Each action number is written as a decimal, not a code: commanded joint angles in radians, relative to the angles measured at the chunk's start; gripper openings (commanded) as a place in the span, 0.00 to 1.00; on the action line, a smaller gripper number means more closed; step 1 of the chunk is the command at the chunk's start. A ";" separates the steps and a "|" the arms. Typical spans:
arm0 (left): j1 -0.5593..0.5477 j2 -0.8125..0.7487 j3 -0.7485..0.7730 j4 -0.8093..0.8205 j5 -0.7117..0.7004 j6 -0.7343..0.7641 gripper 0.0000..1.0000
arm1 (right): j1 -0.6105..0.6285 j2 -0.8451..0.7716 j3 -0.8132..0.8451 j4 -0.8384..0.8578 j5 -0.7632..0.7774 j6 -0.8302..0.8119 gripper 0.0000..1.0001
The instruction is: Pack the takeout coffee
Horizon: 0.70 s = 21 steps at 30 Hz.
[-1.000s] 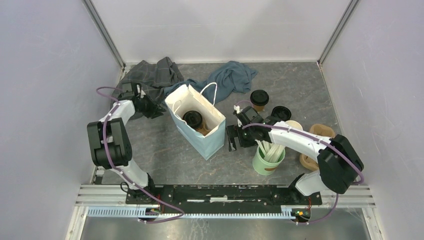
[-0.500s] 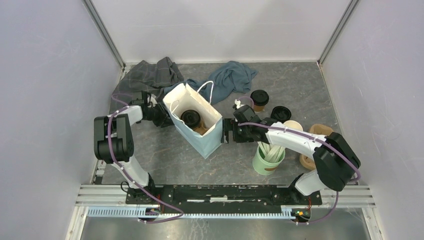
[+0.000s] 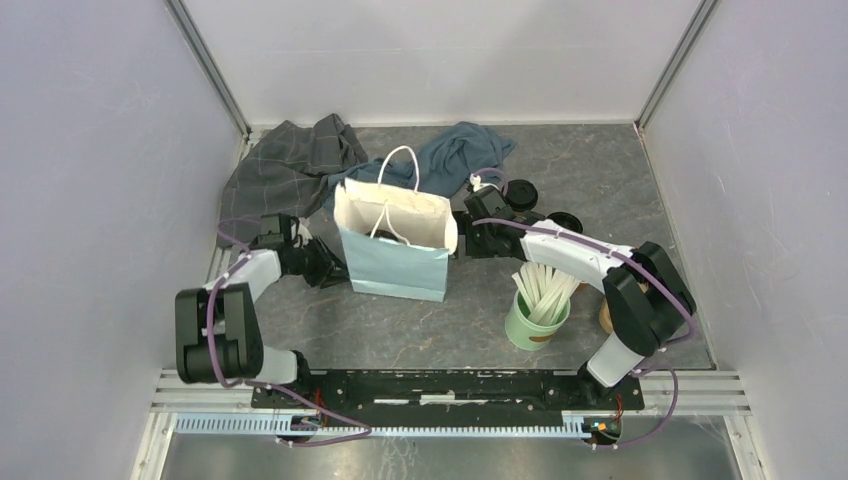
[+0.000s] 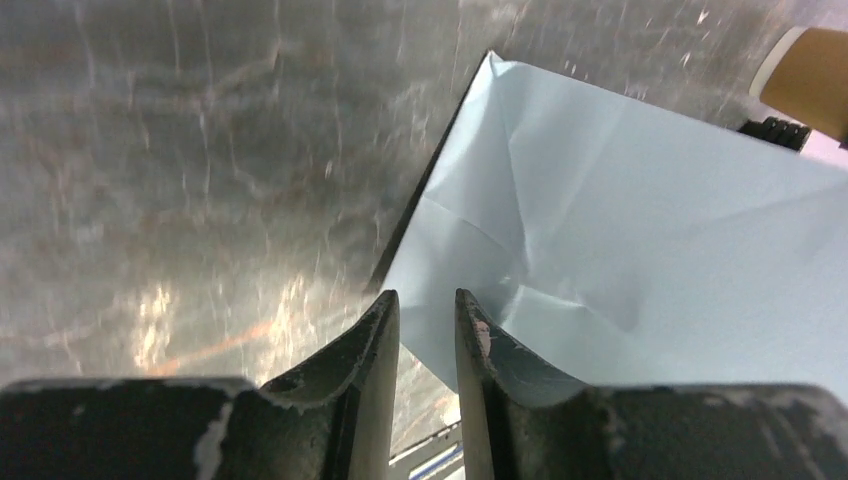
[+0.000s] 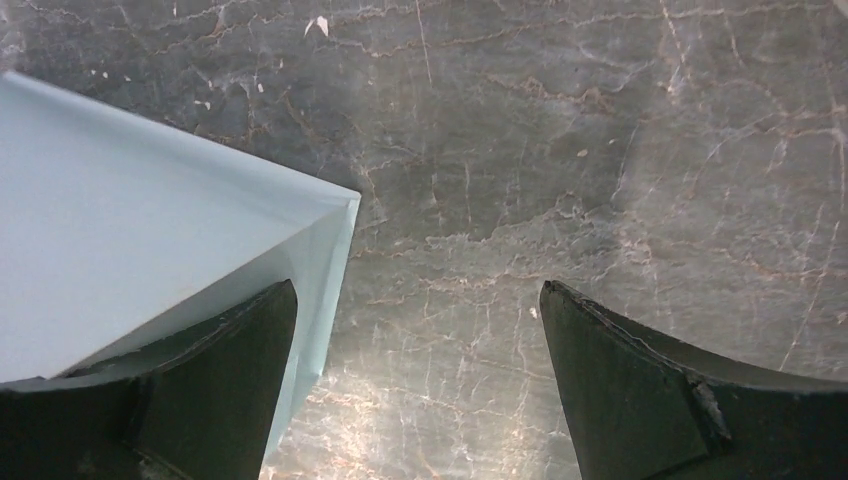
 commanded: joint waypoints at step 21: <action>-0.025 -0.264 0.275 -0.413 -0.382 0.193 0.70 | -0.092 -0.034 0.464 -0.424 0.317 -0.382 0.98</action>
